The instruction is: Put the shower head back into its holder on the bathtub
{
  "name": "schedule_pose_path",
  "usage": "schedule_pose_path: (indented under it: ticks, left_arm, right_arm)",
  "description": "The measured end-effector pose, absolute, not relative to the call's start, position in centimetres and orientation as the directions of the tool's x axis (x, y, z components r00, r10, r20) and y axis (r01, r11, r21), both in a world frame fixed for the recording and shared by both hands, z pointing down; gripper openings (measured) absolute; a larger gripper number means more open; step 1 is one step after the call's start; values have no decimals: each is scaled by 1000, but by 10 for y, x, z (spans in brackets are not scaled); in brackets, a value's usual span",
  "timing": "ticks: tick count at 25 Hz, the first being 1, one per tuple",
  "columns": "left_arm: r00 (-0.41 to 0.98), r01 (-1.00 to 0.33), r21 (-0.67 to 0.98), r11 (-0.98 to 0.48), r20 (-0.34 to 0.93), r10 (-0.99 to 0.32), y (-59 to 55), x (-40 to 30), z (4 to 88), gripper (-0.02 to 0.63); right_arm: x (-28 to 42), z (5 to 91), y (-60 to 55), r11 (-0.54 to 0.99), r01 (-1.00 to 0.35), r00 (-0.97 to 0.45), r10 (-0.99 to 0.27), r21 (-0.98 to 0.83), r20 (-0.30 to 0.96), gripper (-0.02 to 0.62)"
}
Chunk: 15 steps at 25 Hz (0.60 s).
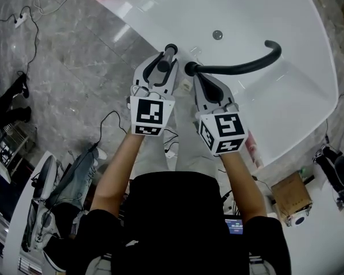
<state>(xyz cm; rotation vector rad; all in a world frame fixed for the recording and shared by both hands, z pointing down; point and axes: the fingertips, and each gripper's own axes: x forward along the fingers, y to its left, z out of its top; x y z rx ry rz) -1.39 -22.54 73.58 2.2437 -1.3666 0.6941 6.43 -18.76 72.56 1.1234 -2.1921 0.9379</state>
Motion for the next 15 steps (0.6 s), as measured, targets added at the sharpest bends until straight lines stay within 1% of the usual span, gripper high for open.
schedule_pose_path:
  ticks: [9, 15]
  left_arm:
    - [389, -894, 84, -439, 632, -670, -224, -10, 758, 147]
    - [397, -893, 89, -441, 619, -677, -228, -11, 761, 147]
  right_arm:
    - [69, 738, -188, 411, -845, -522, -489, -344, 699, 21]
    - [68, 745, -187, 410, -843, -524, -481, -349, 703, 21]
